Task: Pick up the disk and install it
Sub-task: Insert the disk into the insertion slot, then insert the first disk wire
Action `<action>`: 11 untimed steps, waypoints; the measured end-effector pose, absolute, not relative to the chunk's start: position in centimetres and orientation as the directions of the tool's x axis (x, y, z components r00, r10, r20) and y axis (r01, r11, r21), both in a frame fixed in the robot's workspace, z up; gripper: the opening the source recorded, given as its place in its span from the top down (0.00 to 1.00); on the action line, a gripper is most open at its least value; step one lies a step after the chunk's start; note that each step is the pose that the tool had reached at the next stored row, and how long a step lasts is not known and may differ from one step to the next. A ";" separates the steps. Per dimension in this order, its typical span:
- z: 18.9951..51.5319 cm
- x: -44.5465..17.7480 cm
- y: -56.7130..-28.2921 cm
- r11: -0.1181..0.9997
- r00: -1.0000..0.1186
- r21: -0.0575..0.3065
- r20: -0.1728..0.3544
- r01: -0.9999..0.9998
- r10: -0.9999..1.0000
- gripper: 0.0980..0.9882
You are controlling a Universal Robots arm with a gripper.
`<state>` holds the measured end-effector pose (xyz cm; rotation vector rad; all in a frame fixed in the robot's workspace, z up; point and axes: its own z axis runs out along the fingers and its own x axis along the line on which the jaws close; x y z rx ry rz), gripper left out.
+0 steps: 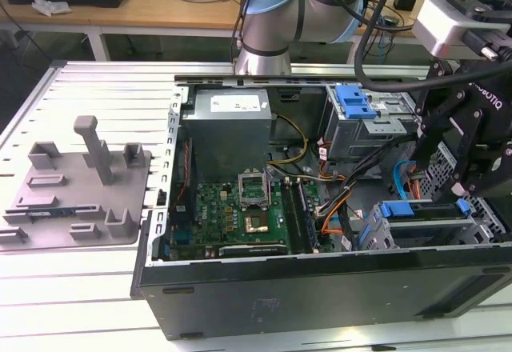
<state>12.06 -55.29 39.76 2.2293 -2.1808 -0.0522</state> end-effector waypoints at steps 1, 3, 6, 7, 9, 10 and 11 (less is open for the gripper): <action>39.8 12.1 -55.3 -0.023 0.022 0.039 -0.008 -0.999 -1.000 0.41; 39.8 12.1 -55.3 -0.024 0.024 0.039 -0.008 -0.999 -1.000 0.41; 39.8 12.1 -55.3 -0.027 0.027 0.040 -0.007 -0.999 -1.000 0.41; 39.8 12.1 -55.3 -0.028 0.028 0.039 -0.007 -0.999 -1.000 0.41; 39.8 12.1 -55.3 -0.029 0.029 0.040 -0.007 -0.999 -1.000 0.41; 39.8 12.1 -55.1 -0.029 0.029 0.040 -0.002 -0.999 -1.000 0.41; 39.8 12.1 -54.7 -0.028 0.029 0.040 0.011 -0.999 -1.000 0.41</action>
